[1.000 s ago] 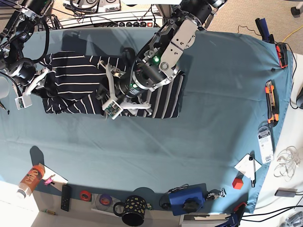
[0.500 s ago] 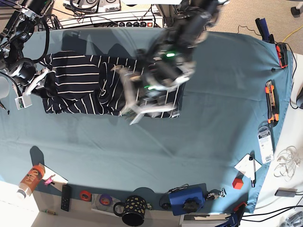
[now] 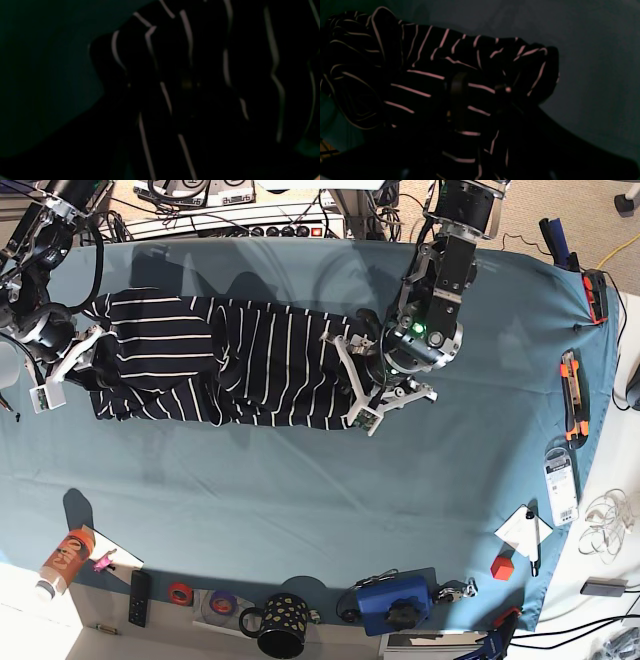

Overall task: Layout the t-shirt on the table in an organized manner, then fold the t-shirt properly
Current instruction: 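Press and smooth the folded shirt end with the left gripper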

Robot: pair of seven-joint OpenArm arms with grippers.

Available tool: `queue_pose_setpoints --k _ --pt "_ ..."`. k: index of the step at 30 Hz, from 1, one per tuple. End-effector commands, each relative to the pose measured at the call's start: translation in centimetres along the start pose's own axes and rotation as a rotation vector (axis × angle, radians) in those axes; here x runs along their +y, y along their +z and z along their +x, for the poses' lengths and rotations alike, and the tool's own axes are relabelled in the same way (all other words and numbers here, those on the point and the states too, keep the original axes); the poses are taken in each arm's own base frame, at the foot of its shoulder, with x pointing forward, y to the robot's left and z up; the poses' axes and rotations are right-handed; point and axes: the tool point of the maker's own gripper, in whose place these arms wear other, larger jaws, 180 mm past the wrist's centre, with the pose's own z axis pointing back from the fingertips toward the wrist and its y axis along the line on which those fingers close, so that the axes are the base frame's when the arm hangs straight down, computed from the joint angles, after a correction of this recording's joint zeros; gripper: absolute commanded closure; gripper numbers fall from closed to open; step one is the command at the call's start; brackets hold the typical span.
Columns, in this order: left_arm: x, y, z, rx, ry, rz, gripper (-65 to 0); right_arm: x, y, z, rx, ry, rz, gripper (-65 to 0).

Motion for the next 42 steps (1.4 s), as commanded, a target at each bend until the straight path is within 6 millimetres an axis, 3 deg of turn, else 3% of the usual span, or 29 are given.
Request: queue_pose_setpoints --k 1,4,7,12,20,24,30,36,42 --pt "0.2 1.2 3.3 -0.106 0.006 0.007 -20.1 -0.3 0.6 1.6 -0.052 0.023 -0.008 -18.9" --pt "-0.9 3.9 6.9 -0.237 0.010 -0.043 -20.1 -0.3 0.6 1.6 -0.051 0.023 -0.008 -18.9" --pt "-2.4 5.2 8.4 -0.296 0.001 -0.120 -20.1 -0.3 0.6 1.7 -0.052 0.024 -0.008 -18.9" --pt "-4.7 4.1 6.2 -0.225 -0.012 -0.193 -20.1 -0.3 0.6 1.9 -0.064 0.024 -0.007 -18.9" --pt "-11.4 1.3 3.5 -0.164 -0.127 -0.275 -18.0 -0.3 0.6 2.1 -0.077 0.023 -0.005 -18.9" --pt "-12.5 -0.2 4.5 -0.171 -0.131 -0.209 -18.0 -0.3 0.6 2.1 -0.077 0.023 -0.005 -18.9" --pt "-15.8 0.5 7.4 -0.228 -0.201 -0.271 -18.0 -0.3 0.6 2.1 -0.075 0.024 -0.007 -18.9" --pt "-16.6 0.2 7.1 -0.220 -0.219 -0.286 -18.0 -0.3 0.6 2.1 -0.075 0.024 -0.008 -18.9" --pt "-16.0 -4.0 2.8 -0.095 -0.243 -0.267 -18.0 -0.3 0.6 2.1 -0.075 0.024 -0.008 -18.9"
